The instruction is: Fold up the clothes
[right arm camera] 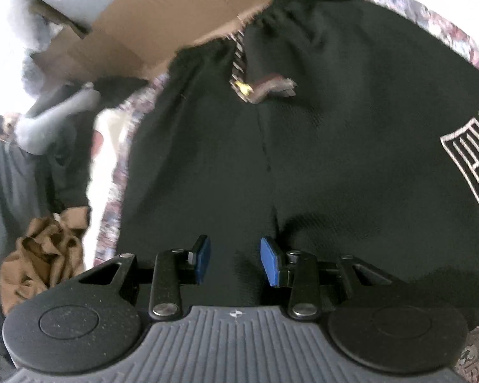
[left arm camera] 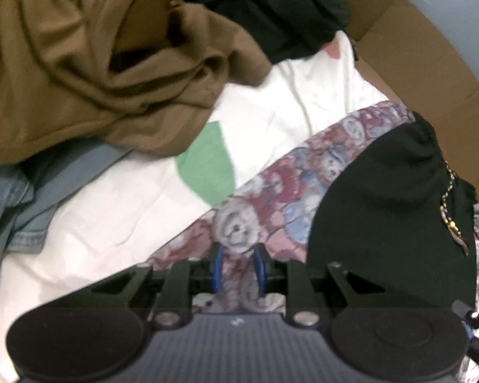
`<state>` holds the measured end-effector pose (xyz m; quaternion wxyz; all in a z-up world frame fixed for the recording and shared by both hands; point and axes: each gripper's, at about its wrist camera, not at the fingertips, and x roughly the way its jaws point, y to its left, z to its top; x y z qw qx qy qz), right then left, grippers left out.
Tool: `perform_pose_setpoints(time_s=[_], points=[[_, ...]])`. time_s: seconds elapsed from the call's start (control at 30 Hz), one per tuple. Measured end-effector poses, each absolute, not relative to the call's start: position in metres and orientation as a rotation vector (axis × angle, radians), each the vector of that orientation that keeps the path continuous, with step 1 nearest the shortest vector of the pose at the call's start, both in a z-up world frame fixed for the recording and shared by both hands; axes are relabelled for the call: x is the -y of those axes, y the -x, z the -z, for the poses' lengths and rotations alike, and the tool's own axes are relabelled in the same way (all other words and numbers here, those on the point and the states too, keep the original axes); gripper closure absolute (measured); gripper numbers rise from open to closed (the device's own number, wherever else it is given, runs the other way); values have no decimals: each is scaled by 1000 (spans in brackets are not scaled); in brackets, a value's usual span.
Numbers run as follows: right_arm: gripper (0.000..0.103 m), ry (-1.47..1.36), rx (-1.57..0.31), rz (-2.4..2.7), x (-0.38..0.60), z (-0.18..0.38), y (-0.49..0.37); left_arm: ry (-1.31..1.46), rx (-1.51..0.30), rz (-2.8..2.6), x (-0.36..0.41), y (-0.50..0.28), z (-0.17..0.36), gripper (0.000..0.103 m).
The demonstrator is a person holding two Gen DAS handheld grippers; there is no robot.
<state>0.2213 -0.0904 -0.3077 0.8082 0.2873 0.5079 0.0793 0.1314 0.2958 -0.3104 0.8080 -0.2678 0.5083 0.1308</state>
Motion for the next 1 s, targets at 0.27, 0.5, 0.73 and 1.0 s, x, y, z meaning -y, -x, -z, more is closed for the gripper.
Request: perform_pose_setpoints(time_s=[0.27,0.5,0.73,1.0], points=[[65,-592,-1147,-198,97,320,-211,582,-1052,-286,-300,-132,291,81],[65,-482,-1116,-281,117,277,-216,555,-1012,-259,-289,-153,271,80],[62,-396,-1108,-222,168,238,-224,504,-998,-238,-269,-176,253,77],[58,-363,-1080,-152,216,216,-225,429,-980,-186,-229,-206,228,70]])
